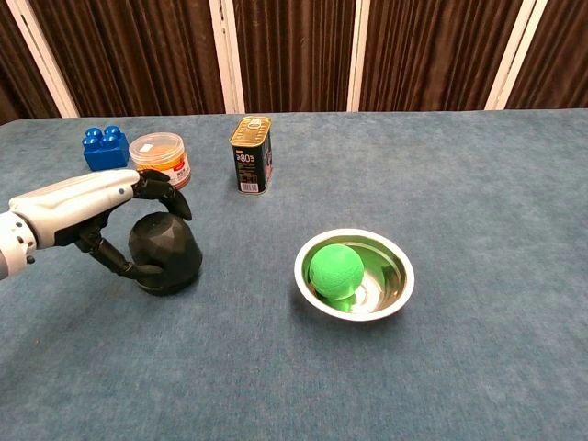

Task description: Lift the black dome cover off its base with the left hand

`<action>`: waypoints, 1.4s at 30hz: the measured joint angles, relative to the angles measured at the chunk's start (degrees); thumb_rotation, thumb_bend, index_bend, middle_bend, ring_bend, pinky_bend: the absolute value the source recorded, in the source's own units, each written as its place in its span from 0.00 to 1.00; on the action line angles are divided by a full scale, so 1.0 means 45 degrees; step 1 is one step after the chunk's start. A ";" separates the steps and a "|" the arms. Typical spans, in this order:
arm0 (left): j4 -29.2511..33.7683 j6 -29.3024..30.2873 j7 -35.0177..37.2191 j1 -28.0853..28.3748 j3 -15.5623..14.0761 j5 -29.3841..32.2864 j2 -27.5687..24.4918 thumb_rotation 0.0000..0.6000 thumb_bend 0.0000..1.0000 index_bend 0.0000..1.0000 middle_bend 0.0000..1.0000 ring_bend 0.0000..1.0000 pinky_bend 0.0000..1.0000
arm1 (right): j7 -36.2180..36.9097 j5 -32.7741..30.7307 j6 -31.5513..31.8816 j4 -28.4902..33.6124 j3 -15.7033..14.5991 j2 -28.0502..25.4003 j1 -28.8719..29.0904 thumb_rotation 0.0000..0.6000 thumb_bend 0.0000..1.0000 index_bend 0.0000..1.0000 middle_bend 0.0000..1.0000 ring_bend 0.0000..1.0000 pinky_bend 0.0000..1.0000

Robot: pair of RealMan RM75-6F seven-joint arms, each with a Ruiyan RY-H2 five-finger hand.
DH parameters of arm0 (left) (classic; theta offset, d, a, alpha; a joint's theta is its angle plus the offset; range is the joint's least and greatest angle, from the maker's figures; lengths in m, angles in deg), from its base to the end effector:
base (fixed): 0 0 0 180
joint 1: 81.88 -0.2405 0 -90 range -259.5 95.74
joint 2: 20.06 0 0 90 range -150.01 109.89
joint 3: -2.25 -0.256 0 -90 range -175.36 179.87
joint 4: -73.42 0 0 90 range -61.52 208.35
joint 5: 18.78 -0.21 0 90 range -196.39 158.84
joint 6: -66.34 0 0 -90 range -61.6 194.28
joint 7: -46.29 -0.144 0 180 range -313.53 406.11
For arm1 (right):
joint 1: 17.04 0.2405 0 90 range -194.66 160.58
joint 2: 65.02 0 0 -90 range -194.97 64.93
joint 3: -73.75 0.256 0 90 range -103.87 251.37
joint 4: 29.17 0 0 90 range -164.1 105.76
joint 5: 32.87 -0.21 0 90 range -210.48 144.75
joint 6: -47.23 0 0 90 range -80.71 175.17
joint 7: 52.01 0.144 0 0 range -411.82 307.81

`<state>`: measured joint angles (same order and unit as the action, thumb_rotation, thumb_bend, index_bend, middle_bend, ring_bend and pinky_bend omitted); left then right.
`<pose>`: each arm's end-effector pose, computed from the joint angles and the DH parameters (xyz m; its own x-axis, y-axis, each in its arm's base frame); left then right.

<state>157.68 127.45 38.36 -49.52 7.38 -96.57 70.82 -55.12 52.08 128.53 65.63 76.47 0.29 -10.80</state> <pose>-0.1799 0.2885 -0.0276 0.3136 0.2962 0.9022 0.9052 -0.3803 -0.1898 -0.3018 -0.1866 0.1401 0.3863 -0.0666 0.9200 -0.9224 -0.0222 0.3857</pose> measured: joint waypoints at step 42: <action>0.2799 0.0083 -0.4853 0.1464 0.0793 0.2041 0.0930 1.00 0.27 0.06 0.02 0.00 0.02 | 0.0636 -0.0363 -0.0490 -0.0354 0.0365 -0.0306 0.0387 1.00 0.18 0.03 0.00 0.02 0.00</action>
<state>170.27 127.82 16.52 -42.93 10.95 -87.39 75.01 -52.25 50.45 126.33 64.04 78.11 -1.09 -9.06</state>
